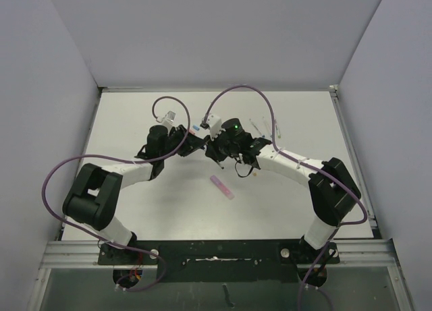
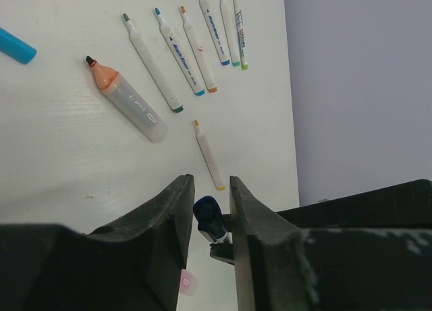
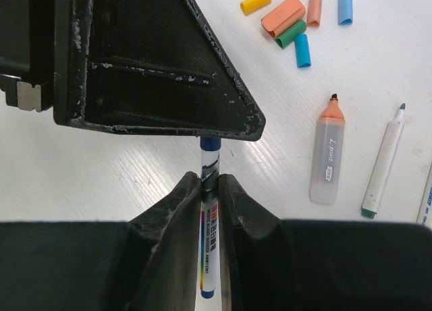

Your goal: Open the pen caps

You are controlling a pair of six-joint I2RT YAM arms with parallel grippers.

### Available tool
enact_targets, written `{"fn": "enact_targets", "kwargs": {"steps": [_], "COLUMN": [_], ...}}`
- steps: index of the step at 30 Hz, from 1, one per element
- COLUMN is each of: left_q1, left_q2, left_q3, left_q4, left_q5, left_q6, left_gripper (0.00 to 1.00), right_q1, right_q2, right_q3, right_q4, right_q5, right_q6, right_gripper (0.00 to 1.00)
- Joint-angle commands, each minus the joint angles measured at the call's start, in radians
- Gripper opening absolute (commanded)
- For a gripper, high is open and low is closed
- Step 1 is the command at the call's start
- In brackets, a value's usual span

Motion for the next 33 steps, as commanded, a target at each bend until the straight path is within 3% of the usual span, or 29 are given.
{"fn": "enact_targets", "kwargs": {"steps": [1,4,6,12,14,23,33], "left_q1": [-0.005,-0.005,-0.005,-0.005,-0.005,-0.006,-0.005], "left_q2": [0.024,0.027,0.028,0.029,0.026,0.009,0.009], "left_q3": [0.028,0.027,0.025,0.024,0.025,0.026,0.025], "left_q4": [0.085,0.093,0.100,0.118,0.123,0.132,0.146], "left_q5": [0.021,0.028,0.030,0.044,0.046,0.053,0.063], "left_q6": [-0.003,-0.006,-0.010,-0.023,-0.025,-0.035,-0.045], "left_gripper": [0.24,0.14,0.03,0.00,0.00,0.00,0.00], "right_q1": [0.004,0.004,0.005,0.003,0.004,0.004,0.004], "right_q2": [-0.023,-0.018,-0.014,0.002,0.006,0.012,0.021], "right_q3": [0.025,0.027,0.028,0.039,0.040,0.042,0.044], "right_q4": [0.064,0.065,0.064,0.056,0.055,0.058,0.062], "right_q5": [-0.023,-0.026,-0.030,-0.037,-0.039,-0.042,-0.043], "right_q6": [0.009,0.012,0.012,0.015,0.015,0.016,0.018], "right_gripper": [0.01,0.01,0.02,0.37,0.41,0.36,0.17]}}
